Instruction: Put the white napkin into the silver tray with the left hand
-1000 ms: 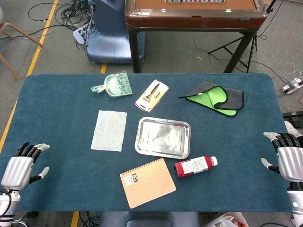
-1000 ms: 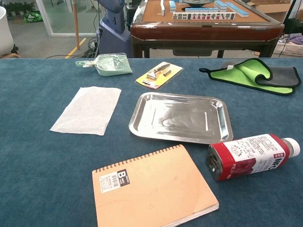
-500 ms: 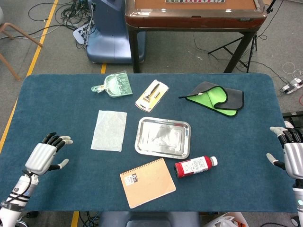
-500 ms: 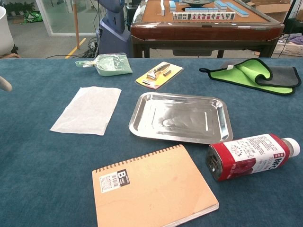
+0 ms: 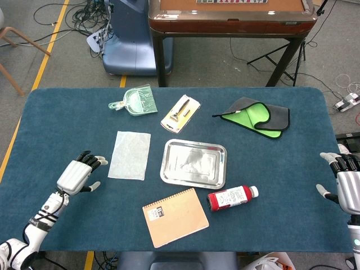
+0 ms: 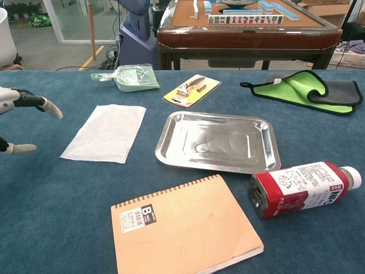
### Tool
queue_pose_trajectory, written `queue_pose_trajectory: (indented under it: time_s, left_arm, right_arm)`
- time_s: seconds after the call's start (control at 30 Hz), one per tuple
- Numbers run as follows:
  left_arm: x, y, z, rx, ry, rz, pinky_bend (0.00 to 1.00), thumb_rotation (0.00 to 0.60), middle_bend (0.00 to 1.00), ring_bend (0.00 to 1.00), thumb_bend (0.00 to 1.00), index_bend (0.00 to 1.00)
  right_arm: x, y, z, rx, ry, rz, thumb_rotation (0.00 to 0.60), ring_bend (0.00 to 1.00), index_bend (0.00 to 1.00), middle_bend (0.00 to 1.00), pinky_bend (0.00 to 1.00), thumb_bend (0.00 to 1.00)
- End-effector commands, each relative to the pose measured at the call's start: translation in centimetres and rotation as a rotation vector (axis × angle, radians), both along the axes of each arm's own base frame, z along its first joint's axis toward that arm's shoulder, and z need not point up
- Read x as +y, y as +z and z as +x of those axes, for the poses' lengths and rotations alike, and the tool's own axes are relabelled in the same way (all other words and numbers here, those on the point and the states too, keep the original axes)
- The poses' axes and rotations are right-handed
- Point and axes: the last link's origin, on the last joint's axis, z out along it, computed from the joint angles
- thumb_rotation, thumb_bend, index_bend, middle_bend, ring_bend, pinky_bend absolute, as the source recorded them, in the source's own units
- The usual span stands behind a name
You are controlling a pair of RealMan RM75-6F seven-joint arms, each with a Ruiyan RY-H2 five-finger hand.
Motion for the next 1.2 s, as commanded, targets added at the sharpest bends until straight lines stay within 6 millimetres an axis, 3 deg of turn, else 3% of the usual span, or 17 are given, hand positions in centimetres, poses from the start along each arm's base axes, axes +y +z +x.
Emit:
queue_pose_trajectory:
  time_s: [0.03, 0.47, 1.2]
  left_arm:
    - [0.7, -1.2, 0.2, 0.021, -0.008, -0.01, 0.1, 0.6, 0.25, 0.21, 0.23, 0.26]
    - [1.8, -4.3, 0.6, 0.075, -0.026, -0.027, 0.1, 0.6, 0.25, 0.21, 0.23, 0.31]
    - [3.1, -5.7, -0.1, 0.094, 0.013, -0.025, 0.1, 0.6, 0.25, 0.21, 0.23, 0.34]
  right_arm:
    - [0.1, 0.0, -0.1, -0.004, -0.004, 0.001, 0.6, 0.19, 0.24, 0.26, 0.19, 0.08]
    - [0.5, -0.1, -0.7, -0.016, -0.029, 0.004, 0.6, 0.19, 0.24, 0.26, 0.19, 0.08]
    - [0.8, -0.1, -1.3, -0.022, -0.05, -0.001, 0.6, 0.19, 0.24, 0.26, 0.19, 0.08]
